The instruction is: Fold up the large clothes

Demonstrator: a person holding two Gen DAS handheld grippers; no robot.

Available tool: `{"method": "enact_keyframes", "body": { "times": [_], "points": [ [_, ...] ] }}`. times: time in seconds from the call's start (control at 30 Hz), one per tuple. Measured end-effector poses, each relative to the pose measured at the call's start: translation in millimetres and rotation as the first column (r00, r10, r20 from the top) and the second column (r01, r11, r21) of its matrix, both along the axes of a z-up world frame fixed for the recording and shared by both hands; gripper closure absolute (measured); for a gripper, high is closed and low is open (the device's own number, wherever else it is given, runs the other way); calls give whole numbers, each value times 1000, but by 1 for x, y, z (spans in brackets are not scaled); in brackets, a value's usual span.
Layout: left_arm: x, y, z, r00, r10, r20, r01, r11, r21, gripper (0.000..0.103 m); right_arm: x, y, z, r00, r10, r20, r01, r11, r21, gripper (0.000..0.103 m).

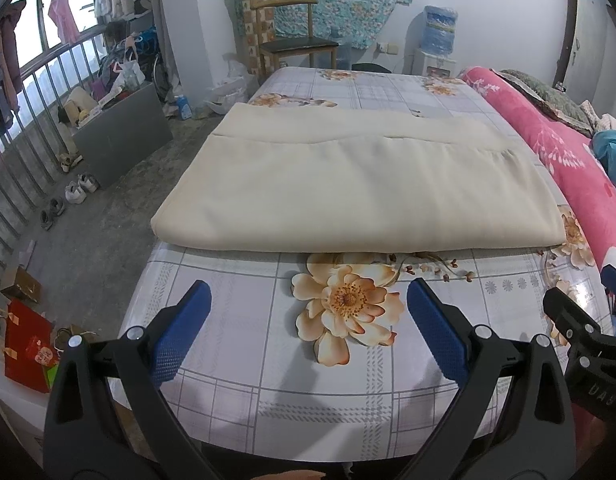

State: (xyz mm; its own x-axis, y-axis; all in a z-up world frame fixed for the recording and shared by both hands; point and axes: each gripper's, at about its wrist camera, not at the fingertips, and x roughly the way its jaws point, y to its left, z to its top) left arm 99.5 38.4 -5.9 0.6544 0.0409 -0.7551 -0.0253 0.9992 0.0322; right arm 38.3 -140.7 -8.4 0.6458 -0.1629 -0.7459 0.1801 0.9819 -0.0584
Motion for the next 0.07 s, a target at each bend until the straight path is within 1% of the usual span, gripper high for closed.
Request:
{"method": "enact_keyframes", "body": {
  "times": [0.07],
  "points": [
    [0, 0, 0, 1000, -1, 1, 1, 1000, 3, 8, 0, 0, 0, 1000, -2, 1, 2, 1000, 1, 6]
  ]
}}
